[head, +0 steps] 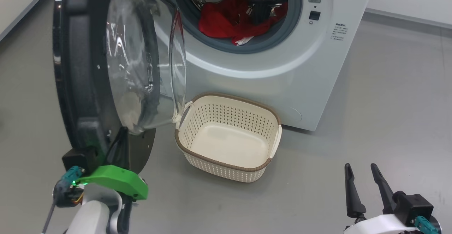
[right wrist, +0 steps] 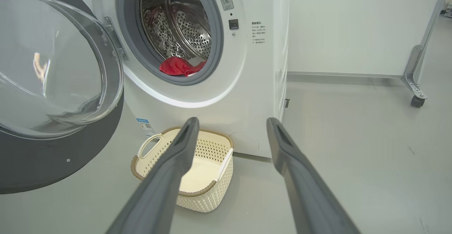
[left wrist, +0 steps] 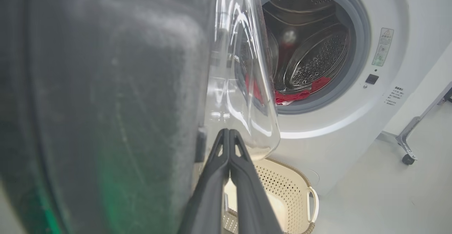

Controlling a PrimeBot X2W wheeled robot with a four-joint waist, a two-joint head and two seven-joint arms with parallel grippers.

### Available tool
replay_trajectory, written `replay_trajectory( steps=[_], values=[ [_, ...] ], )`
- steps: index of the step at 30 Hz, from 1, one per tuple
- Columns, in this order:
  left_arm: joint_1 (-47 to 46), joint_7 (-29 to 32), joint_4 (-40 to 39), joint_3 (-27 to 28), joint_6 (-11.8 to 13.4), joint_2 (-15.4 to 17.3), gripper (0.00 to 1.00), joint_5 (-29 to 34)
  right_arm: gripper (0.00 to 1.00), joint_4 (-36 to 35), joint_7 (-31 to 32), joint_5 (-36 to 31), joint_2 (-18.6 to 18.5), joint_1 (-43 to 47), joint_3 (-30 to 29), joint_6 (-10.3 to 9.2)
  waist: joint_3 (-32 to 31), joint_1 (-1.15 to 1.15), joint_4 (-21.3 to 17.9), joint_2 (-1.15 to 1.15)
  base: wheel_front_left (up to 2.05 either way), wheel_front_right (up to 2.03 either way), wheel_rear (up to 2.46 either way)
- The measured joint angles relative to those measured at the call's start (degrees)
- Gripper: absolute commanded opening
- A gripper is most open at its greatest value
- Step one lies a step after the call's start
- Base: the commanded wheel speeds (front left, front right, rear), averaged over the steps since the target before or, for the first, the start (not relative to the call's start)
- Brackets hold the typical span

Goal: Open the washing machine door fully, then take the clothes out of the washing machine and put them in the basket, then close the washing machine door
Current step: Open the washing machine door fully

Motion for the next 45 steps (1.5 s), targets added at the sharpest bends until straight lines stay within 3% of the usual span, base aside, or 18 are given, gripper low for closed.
replay_trajectory(
  steps=[27,45],
  values=[
    [-3.18,-2.77,2.36,18.24,1.76,9.98,0.0,-7.71,1.0,-3.64,3.25,-3.65,-3.64,-3.2,1.11,0.41,11.98,0.0,0.16,0.0,0.0,0.0,0.0],
    [-11.28,-2.98,9.57,24.58,1.68,18.11,0.0,-10.28,1.0,-7.42,5.39,-4.9,-6.64,-6.47,-0.42,-0.1,20.69,0.0,-0.41,0.0,0.0,0.0,0.0]
  ],
)
